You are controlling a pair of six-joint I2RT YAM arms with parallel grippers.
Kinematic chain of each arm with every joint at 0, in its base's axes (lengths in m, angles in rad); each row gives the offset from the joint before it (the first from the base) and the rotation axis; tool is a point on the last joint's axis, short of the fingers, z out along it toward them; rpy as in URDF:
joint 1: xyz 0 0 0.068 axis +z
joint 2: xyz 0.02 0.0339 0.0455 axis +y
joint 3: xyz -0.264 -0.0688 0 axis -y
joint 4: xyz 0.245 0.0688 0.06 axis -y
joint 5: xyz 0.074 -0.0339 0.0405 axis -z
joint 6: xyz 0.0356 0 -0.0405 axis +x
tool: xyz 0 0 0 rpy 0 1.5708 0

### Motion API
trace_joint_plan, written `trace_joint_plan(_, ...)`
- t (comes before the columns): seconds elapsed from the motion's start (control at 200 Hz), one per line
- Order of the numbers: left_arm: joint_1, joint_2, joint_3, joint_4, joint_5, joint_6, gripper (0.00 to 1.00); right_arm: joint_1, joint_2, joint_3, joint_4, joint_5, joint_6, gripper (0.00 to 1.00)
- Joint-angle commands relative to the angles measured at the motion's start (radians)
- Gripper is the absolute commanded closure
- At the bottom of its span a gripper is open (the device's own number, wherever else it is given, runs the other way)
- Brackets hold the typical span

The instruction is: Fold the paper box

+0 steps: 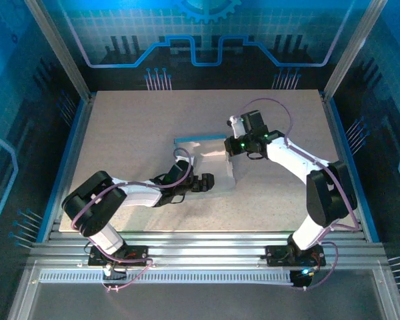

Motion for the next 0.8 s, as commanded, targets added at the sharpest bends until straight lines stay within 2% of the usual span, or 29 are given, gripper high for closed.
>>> trace_joint_plan(0.0, -0.017, 0.034, 0.01, -0.042, 0.029, -0.028, 0.01, 0.037, -0.031, -0.045, 0.009, 0.026, 0.037, 0.91)
trace_joint_plan(0.34, -0.019, -0.02, -0.001, -0.06, 0.048, -0.016, 0.01, 0.058, -0.053, -0.149, 0.093, 0.118, 0.076, 0.91)
trace_joint_plan(0.51, -0.027, -0.153, -0.034, -0.076, 0.061, 0.031, 0.01, 0.073, -0.048, -0.166, 0.113, 0.157, 0.069, 0.91)
trace_joint_plan(0.796, -0.026, -0.351, 0.123, -0.387, 0.121, 0.132, 0.01, 0.075, -0.027, -0.151, 0.135, 0.138, 0.024, 0.91)
